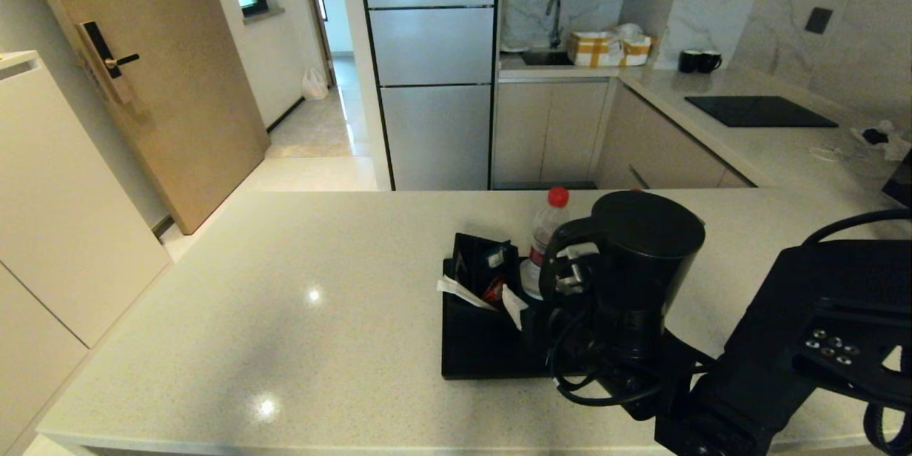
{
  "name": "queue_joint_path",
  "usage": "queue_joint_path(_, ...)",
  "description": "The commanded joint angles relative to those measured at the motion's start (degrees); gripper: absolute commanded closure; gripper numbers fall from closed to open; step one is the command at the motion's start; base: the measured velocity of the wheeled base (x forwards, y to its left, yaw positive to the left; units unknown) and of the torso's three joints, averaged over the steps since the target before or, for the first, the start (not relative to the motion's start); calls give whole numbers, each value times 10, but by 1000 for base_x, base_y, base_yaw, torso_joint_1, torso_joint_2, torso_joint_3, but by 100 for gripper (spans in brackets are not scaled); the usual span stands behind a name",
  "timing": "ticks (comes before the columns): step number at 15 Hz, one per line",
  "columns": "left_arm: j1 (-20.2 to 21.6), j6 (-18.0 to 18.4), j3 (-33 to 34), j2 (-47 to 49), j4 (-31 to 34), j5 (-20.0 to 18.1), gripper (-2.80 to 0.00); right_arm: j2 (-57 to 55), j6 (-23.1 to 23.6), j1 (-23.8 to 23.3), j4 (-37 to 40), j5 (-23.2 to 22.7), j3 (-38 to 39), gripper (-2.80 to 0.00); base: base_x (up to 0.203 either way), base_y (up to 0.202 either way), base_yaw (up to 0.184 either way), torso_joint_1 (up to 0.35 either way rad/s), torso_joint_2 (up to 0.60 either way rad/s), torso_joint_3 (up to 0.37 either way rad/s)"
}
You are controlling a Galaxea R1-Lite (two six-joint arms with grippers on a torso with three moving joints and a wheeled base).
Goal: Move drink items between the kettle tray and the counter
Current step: Pick up the kettle
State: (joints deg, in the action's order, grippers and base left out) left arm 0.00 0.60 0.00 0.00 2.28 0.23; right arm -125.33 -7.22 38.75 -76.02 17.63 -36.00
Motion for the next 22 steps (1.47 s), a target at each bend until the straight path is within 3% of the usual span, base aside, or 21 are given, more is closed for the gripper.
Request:
queue_joint_path(1, 0, 0, 0, -1, 0, 0, 0, 0, 1, 1, -4, 0, 1, 0, 0, 0, 0, 0, 0, 0)
queue_joint_path(12, 0, 0, 0, 0, 0, 0, 0, 33, 8, 1, -5, 0, 41, 0, 0, 0, 0, 0, 0, 0)
queue_joint_path(22, 0, 0, 0, 0, 1, 0, 0, 74, 103, -17, -28, 21, 75, 0, 0, 0, 0, 0, 0, 0)
